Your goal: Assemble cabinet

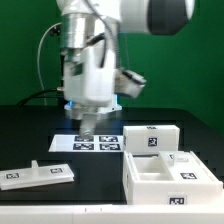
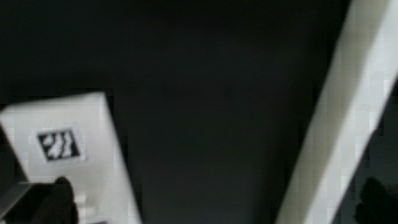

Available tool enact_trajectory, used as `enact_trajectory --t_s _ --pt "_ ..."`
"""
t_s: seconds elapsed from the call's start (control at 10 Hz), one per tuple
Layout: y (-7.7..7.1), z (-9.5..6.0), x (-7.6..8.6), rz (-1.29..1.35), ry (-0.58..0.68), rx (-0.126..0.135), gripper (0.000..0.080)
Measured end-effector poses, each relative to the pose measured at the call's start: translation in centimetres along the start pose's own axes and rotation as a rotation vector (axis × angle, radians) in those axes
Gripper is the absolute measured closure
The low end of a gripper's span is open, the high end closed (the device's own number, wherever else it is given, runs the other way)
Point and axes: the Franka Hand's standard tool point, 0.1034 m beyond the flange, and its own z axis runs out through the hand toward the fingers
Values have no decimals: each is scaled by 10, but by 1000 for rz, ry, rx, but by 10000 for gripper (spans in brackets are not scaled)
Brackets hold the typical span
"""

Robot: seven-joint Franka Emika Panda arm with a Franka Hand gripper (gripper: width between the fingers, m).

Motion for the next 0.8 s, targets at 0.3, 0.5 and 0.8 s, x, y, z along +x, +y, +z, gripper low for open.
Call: enact_trajectory --t_s 0.3,0.5,0.8 --pt "-1 0 -1 -5 -1 0 3" --pt "2 9 23 27 23 -1 3" --pt "12 24 51 224 44 -5 3"
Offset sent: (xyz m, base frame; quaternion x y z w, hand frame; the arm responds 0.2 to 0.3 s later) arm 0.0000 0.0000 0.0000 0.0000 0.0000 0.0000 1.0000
